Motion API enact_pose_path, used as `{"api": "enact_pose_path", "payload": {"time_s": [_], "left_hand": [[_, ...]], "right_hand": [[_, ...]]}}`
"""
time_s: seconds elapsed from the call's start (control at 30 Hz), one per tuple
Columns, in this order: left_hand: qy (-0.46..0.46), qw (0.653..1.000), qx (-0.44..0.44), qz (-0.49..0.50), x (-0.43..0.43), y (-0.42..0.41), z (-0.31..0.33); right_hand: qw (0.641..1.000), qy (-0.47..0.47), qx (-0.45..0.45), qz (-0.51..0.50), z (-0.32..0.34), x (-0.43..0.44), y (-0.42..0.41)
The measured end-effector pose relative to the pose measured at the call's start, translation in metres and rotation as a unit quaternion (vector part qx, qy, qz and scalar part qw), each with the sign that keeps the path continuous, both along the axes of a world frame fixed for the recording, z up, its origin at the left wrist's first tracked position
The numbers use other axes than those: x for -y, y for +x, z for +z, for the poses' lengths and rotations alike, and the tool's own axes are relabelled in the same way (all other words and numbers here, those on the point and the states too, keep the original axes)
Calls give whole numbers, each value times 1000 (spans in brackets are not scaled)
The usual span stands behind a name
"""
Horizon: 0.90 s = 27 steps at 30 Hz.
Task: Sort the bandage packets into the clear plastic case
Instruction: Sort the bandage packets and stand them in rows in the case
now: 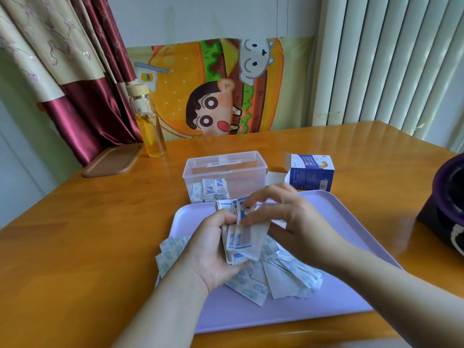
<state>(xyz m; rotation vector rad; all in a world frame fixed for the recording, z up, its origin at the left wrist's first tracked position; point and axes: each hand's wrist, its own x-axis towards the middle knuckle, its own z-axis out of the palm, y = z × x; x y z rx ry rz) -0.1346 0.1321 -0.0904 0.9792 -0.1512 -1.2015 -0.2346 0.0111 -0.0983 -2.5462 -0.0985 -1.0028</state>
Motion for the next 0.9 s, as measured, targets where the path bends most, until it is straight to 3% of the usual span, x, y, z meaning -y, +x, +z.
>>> {"api": "enact_pose_path", "payload": {"time_s": [0.13, 0.3, 0.33, 0.4, 0.47, 0.53, 0.77, 0.9], "left_hand": [[-37, 999, -32, -5, -1, -4, -3], [-10, 1000, -10, 23, -1, -6, -4], [-8, 999, -17, 41, 0, -4, -5], [-8, 996, -39, 80, 1, 1, -7], [-15, 992, -63, 110, 2, 3, -10], [-19, 990, -73, 121, 4, 2, -11], [-49, 989, -57, 124, 9, 1, -13], [-64, 987, -39, 145, 10, 4, -17]], "right_hand": [[999, -2, -30, 13, -13, 2, 3], [997, -37, -67, 7, -9, 0, 4], [997, 0, -74, 10, -7, -1, 3], [980, 177, -93, 22, 2, -3, -1], [928, 358, -99, 31, 10, -6, -4], [892, 438, -112, 10, 13, -9, 0], [851, 486, -182, -77, 4, -13, 15], [871, 452, -179, -71, 3, -15, 19]]}}
